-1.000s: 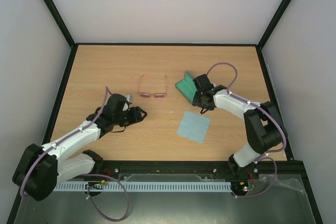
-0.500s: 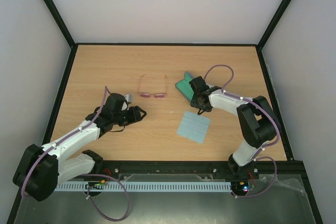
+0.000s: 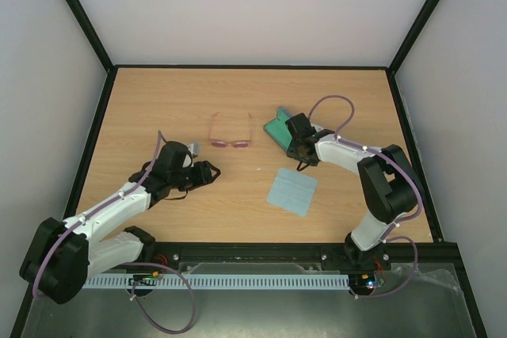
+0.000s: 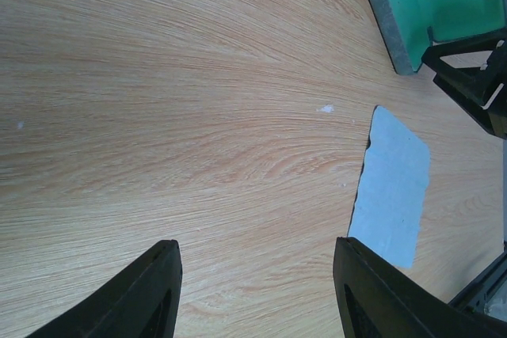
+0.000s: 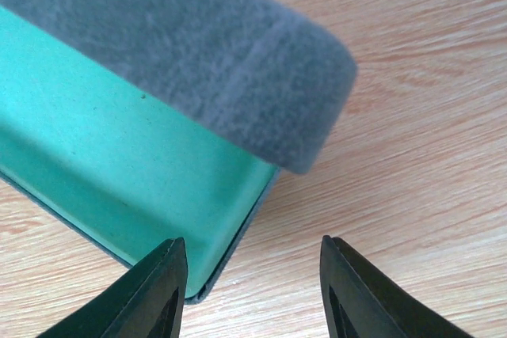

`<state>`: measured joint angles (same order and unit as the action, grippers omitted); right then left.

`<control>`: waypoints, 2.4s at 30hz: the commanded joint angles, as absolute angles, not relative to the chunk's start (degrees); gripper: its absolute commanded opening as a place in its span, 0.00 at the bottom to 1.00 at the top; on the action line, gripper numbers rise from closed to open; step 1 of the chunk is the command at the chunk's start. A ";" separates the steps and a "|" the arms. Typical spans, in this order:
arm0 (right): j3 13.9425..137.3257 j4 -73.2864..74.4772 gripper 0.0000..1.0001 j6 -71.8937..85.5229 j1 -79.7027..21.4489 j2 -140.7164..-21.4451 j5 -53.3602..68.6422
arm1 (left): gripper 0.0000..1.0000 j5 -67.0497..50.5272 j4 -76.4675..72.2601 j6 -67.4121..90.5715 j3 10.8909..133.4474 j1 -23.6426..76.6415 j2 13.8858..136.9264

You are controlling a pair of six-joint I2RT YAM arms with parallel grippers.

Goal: Organize the sunglasses
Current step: Adjust the sunglasses case at the center of the board, then move the sunglasses case at the center of the board.

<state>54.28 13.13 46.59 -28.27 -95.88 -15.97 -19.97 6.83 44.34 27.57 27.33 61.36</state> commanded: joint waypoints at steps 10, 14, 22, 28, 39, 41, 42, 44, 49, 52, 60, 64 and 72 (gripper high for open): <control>57.93 13.17 0.47 48.07 -28.39 -99.17 -16.86 | 0.55 -20.61 7.15 43.95 26.73 26.98 60.03; 57.82 12.73 0.44 48.17 -28.39 -100.99 -16.13 | 0.55 -20.48 7.53 43.86 26.75 26.89 59.57; 54.98 11.41 0.21 47.82 -28.50 -101.78 -15.20 | 0.55 -20.49 7.60 44.03 26.31 26.76 59.16; 52.65 13.68 0.12 44.99 -28.56 -97.95 -17.49 | 0.55 -20.30 8.30 44.03 26.60 26.81 58.82; 48.07 18.59 0.08 37.09 -29.74 -90.06 -19.89 | 0.55 -20.04 8.92 43.95 26.66 26.80 58.36; 47.79 18.37 0.08 36.70 -30.85 -89.13 -20.24 | 0.55 -20.04 9.13 43.95 26.78 26.80 58.19; 47.69 18.17 0.08 35.26 -31.41 -88.91 -20.34 | 0.55 -20.02 9.25 43.99 26.73 26.81 58.13; 47.76 17.65 0.08 34.05 -32.72 -89.01 -19.95 | 0.55 -19.96 9.43 44.03 26.78 26.81 57.86; 48.01 15.60 0.08 31.86 -35.87 -90.37 -19.63 | 0.55 -19.54 10.40 44.03 27.01 26.80 57.05; 48.37 15.03 0.08 31.82 -36.29 -91.19 -19.67 | 0.55 -19.46 10.55 44.12 27.03 26.81 56.95; 51.77 13.37 0.08 30.89 -36.30 -96.00 -19.75 | 0.55 -19.25 10.59 44.01 27.70 26.76 57.92; 53.97 13.24 0.09 30.76 -36.30 -98.27 -19.60 | 0.55 -19.09 10.96 43.77 28.31 26.81 58.51; 52.52 15.19 0.32 31.99 -36.30 -94.82 -19.28 | 0.55 -19.13 11.09 43.90 28.52 26.80 58.40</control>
